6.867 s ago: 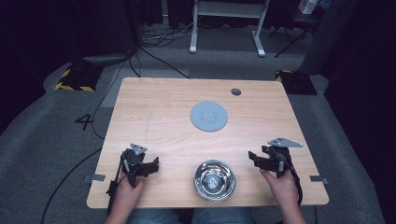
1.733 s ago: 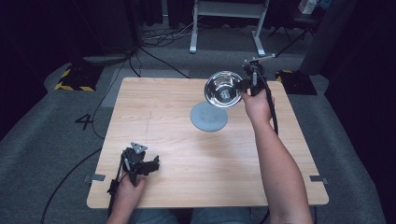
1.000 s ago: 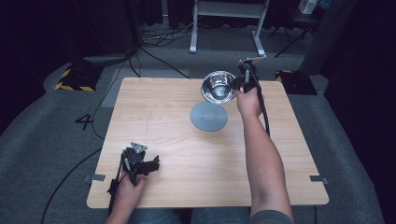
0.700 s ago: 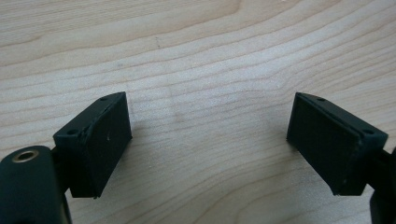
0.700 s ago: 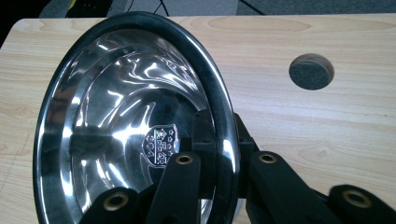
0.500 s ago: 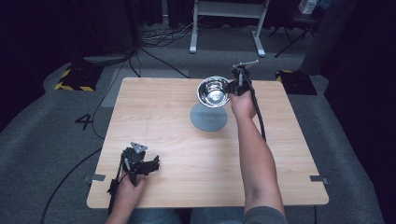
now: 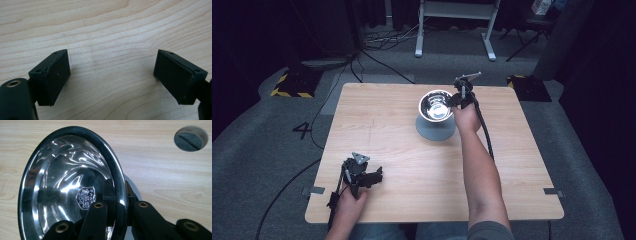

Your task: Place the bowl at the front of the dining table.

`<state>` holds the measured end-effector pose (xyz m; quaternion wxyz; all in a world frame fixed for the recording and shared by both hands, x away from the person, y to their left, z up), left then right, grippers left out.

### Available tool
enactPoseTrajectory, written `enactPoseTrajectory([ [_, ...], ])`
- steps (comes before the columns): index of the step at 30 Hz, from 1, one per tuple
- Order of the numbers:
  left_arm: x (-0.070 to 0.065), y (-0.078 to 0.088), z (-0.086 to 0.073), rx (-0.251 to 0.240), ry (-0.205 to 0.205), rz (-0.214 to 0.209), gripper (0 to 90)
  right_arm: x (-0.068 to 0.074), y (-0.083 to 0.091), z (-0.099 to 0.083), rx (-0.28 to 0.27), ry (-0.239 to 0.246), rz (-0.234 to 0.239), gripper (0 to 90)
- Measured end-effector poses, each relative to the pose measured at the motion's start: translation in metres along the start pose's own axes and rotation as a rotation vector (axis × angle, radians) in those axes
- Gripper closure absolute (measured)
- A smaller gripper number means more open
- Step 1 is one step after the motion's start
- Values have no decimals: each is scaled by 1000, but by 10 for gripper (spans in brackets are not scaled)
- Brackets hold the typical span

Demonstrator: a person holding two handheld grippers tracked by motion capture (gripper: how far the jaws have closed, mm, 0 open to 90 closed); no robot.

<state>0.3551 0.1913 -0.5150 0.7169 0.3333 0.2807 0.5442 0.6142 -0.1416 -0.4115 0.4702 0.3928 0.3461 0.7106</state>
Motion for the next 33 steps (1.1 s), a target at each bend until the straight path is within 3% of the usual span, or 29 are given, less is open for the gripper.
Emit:
enactPoseTrajectory([
  [12, 0, 0, 0, 0, 0, -1, 138, -2, -32, -11, 66, -12, 15, 854],
  [24, 0, 0, 0, -1, 1, 0, 138, -7, -39, -17, 102, -31, 30, 841],
  [29, 0, 0, 0, -1, 1, 0, 138, -11, -38, -17, 96, -62, 57, 739],
  [33, 0, 0, 0, -1, 1, 0, 138, -12, -34, -15, 87, -29, -13, 629],
])
Point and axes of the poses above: each handheld gripper's, and its own axes: y roughly backward along the jaws, z roughly out of its top, x roughly to its left, the point moved 1 cm from there along -y, roughly forward along the jaws, and after that the axes turned 5 degrees about x, right-handed, at the moved point
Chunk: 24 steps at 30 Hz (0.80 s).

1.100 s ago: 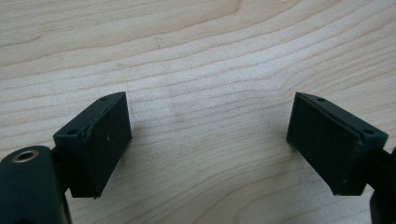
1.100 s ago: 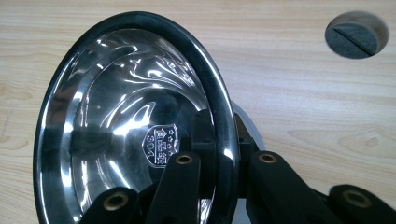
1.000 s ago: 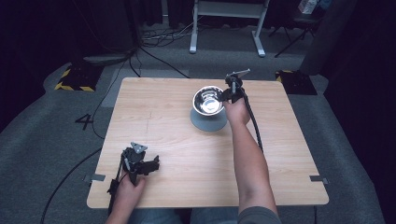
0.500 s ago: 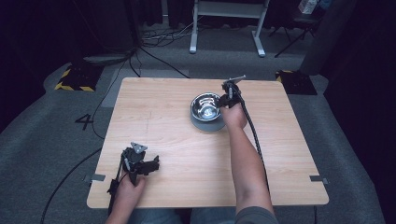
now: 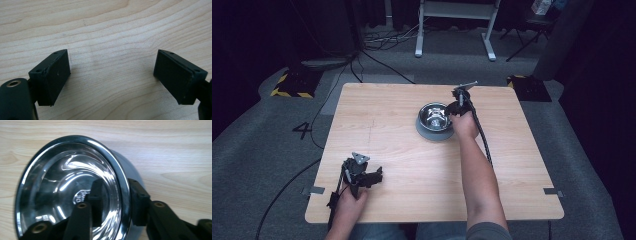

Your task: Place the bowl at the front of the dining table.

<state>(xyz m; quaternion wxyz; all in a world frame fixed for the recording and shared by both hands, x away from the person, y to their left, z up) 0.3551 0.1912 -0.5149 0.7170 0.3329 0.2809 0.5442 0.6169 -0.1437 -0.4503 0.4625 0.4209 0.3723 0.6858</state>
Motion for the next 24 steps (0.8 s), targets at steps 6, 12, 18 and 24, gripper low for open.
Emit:
enactPoseTrajectory([
  [6, 0, 0, 0, 0, 0, 0, 138, -3, 12, 2, -40, 16, -71, 590],
  [12, 0, 0, 0, 0, -1, 0, 138, -3, 28, 3, -85, 30, -70, 577],
  [18, 0, 0, 0, 0, -3, 0, 138, 2, 44, 3, -117, 62, -50, 571],
  [24, 0, 0, 0, 1, -4, 0, 138, 8, 61, -4, -145, 102, -34, 568],
])
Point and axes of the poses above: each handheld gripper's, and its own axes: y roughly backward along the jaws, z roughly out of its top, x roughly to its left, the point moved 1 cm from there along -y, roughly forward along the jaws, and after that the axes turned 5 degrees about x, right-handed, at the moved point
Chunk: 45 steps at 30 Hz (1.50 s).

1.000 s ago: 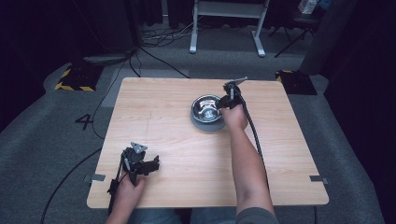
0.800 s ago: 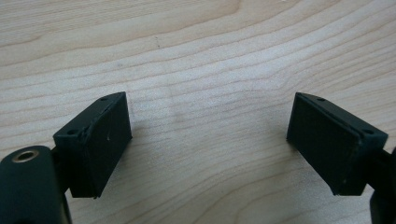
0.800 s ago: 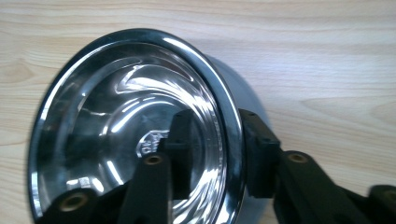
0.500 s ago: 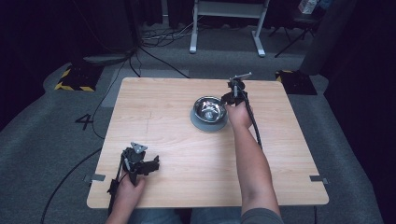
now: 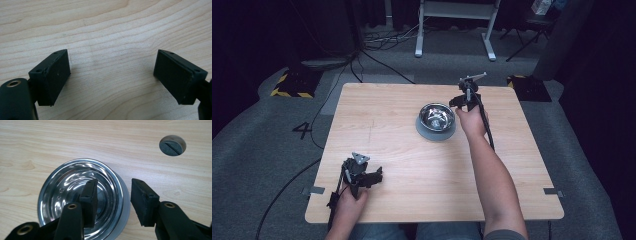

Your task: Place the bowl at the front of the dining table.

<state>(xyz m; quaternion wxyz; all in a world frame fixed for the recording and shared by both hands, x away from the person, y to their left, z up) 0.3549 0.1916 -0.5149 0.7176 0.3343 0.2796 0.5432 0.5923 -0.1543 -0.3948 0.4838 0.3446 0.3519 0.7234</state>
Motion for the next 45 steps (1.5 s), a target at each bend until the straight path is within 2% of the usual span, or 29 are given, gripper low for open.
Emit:
enactPoseTrajectory([
  [3, 0, 0, 0, 0, 0, 0, 138, 3, 7, -6, -13, 24, 14, 568],
  [9, 0, 0, 0, 2, -5, 0, 138, 3, 23, -15, -28, 38, 41, 562],
  [20, 0, 0, 0, 2, -5, 0, 138, 4, 57, -35, -42, 117, 38, 548],
  [24, 0, 0, 0, 2, -5, 0, 138, 2, 67, -43, -51, 129, 50, 546],
  [33, 0, 0, 0, 2, -5, 0, 138, -3, 88, -64, -60, 189, 3, 502],
  [40, 0, 0, 0, 2, -6, -1, 138, -11, 102, -85, -59, 187, 22, 493],
  [45, 0, 0, 0, 1, -4, -1, 138, -22, 110, -102, -64, 170, 61, 473],
])
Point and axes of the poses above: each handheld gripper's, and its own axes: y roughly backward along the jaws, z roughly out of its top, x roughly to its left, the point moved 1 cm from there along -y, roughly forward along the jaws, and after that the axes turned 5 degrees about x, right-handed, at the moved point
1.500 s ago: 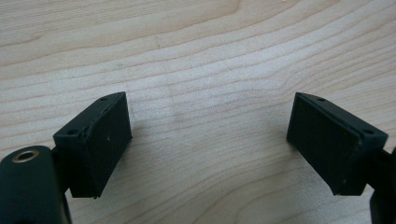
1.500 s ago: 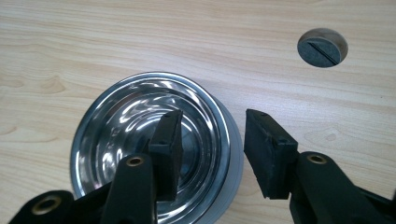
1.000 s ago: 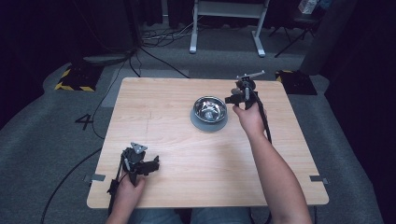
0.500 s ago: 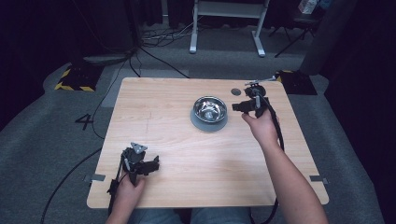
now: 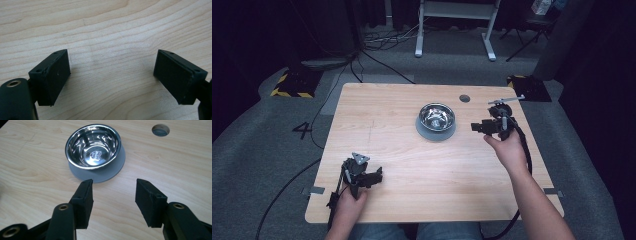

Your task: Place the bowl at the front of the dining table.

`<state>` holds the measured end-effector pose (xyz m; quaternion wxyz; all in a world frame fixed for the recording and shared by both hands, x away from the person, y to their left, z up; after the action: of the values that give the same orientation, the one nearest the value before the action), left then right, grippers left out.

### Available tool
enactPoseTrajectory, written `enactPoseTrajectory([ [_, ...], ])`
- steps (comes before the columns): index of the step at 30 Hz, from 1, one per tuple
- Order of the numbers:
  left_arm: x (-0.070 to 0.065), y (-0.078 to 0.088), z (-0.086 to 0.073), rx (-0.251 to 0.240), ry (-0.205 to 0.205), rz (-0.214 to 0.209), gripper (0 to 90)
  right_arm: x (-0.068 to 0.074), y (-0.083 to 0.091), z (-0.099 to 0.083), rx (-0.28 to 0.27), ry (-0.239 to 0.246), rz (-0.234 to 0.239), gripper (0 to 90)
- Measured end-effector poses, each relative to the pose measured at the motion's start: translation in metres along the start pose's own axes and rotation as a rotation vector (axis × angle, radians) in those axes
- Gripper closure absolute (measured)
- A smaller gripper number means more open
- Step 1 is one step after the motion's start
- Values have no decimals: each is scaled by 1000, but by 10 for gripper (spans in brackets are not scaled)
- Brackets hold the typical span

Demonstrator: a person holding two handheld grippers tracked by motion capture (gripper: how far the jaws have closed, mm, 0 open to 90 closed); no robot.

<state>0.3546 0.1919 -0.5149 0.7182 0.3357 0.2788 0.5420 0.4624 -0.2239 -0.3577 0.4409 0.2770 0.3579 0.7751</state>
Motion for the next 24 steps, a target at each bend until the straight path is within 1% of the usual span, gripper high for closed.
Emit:
enactPoseTrajectory([
  [3, 0, 0, 0, 0, 0, 0, 138, -4, 5, -14, 3, -4, 11, 462],
  [7, 0, 0, 0, 0, 0, -1, 138, -9, 10, -28, 9, 4, -3, 450],
  [12, 0, 0, 0, 0, -1, -1, 138, -15, 18, -47, -5, 30, -34, 437],
  [15, 0, 0, 0, 0, 1, -1, 138, -19, 22, -59, -12, 21, -38, 429],
  [18, 0, 0, 0, 0, 0, 0, 138, -23, 24, -70, -8, 12, -42, 421],
  [22, 0, 0, 0, 0, 0, 0, 138, -31, 26, -84, -10, -4, -36, 405],
  [24, 0, 0, 0, 0, -1, 0, 138, -35, 24, -89, -3, -13, -24, 397],
])
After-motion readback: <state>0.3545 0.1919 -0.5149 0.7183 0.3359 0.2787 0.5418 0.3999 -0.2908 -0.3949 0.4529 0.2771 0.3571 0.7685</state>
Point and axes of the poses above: each handheld gripper's, and its own axes: y roughly backward along the jaws, z roughly out of its top, x roughly to its left, the point moved 1 cm from there along -y, roughly forward along the jaws, and after that the axes turned 5 degrees about x, right-handed, at the moved point
